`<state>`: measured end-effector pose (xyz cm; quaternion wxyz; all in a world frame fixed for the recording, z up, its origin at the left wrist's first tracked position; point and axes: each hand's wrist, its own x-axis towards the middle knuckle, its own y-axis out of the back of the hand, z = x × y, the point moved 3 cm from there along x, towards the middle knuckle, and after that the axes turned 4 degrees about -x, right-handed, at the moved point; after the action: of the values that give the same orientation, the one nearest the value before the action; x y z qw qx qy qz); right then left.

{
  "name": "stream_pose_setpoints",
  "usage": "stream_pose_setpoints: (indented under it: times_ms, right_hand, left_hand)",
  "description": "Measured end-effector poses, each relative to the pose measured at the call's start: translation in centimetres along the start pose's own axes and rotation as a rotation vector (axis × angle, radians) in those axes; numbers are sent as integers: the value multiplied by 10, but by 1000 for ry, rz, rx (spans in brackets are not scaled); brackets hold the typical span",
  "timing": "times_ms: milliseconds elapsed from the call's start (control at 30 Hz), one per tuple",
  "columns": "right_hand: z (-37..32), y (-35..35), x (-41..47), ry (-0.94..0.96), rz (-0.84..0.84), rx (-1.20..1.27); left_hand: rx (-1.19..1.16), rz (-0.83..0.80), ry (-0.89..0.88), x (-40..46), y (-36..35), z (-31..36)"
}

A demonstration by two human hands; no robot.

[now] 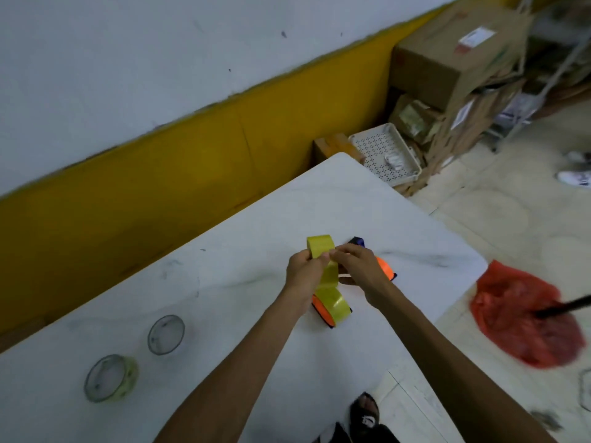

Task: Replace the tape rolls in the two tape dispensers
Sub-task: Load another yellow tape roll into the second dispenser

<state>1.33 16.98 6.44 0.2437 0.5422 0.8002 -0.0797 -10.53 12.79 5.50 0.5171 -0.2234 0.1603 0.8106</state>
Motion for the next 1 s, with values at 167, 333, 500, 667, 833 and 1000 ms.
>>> stream_pose_setpoints:
  times_ms: [167, 333, 500, 667, 833, 1000]
  right_hand:
    - [9, 61, 2, 13, 64, 1]
    - [21, 127, 10, 1, 69, 17]
    - [26, 181, 14, -12, 60, 33]
    - [35, 212, 28, -29, 11, -31]
    - [42, 221, 49, -43, -24, -88]
    - [50, 218, 77, -76, -96, -190]
  left_hand:
    - [17, -48, -1, 1, -60, 2]
    - [-12, -38, -7, -3, -130, 4]
    - [-49, -30, 20, 0, -187, 0]
    - [-121, 0, 80, 1, -217, -5]
    - [-158, 46, 140, 14, -229, -12]
    - [-116, 74, 203, 27, -231, -18]
